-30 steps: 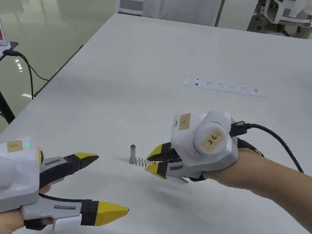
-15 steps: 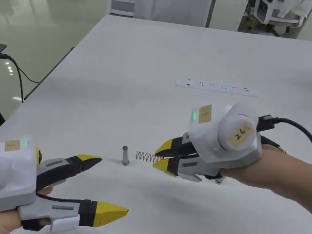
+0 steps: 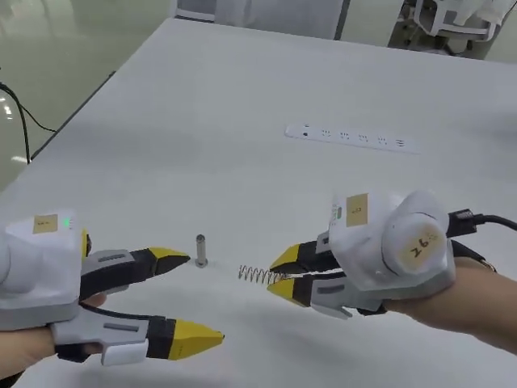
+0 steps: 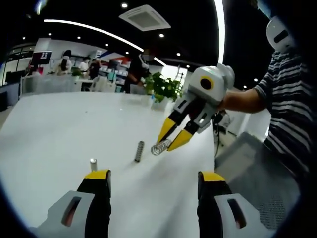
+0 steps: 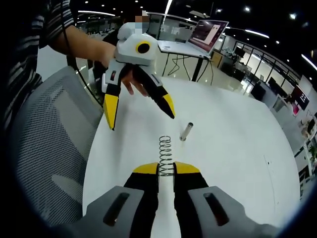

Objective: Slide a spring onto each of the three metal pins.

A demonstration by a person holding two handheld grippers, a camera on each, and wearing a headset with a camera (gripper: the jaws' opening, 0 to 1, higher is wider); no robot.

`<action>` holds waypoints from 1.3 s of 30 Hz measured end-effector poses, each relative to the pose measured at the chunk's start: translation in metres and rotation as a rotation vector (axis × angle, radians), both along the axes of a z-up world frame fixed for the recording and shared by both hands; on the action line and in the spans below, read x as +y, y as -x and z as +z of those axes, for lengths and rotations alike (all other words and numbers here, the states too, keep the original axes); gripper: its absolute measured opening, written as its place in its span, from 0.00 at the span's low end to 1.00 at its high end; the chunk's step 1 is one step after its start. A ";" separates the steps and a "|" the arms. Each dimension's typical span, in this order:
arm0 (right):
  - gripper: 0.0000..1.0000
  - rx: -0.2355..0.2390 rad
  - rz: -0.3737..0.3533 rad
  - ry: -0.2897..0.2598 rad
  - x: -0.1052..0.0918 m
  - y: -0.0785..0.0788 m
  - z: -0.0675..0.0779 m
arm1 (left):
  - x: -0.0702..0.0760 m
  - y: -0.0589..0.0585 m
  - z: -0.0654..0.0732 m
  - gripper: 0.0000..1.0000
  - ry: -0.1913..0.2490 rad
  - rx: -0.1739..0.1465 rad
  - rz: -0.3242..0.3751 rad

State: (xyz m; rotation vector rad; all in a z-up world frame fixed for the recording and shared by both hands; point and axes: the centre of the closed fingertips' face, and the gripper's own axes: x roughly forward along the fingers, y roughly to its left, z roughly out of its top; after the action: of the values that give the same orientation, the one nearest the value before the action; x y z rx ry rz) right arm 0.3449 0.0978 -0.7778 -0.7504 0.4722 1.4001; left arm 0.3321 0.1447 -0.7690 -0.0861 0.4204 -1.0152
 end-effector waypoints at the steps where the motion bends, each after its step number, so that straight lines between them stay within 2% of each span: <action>1: 0.08 0.002 -0.001 0.001 -0.001 0.001 -0.001 | -0.002 -0.001 0.000 0.66 0.003 -0.004 -0.005; 4: 0.08 -0.003 0.000 0.011 -0.004 0.002 -0.003 | -0.008 -0.002 0.002 0.63 0.015 -0.009 -0.022; 10: 0.08 -0.004 -0.003 0.015 -0.008 0.006 -0.005 | -0.019 -0.002 -0.002 0.57 0.009 -0.025 -0.062; 18: 0.08 -0.010 0.004 0.023 -0.008 0.011 -0.008 | -0.028 -0.003 0.001 0.44 0.016 -0.042 -0.103; 24: 0.08 -0.014 0.031 0.017 -0.005 0.018 -0.007 | -0.038 -0.002 0.000 0.40 0.003 -0.056 -0.133; 29: 0.08 -0.015 0.032 0.020 -0.005 0.018 -0.007 | -0.046 0.000 0.001 0.31 0.008 -0.059 -0.163; 33: 0.08 -0.019 0.031 0.014 -0.006 0.018 -0.005 | -0.050 0.000 -0.002 0.30 -0.006 -0.068 -0.179; 39: 0.08 -0.022 0.034 0.007 -0.006 0.018 -0.002 | -0.054 0.002 0.001 0.17 -0.002 -0.077 -0.204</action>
State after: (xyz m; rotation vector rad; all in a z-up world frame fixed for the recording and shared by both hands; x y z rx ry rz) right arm 0.3270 0.0916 -0.7802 -0.7816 0.4494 1.4211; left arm 0.3302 0.0911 -0.7682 -0.0026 0.3651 -1.2150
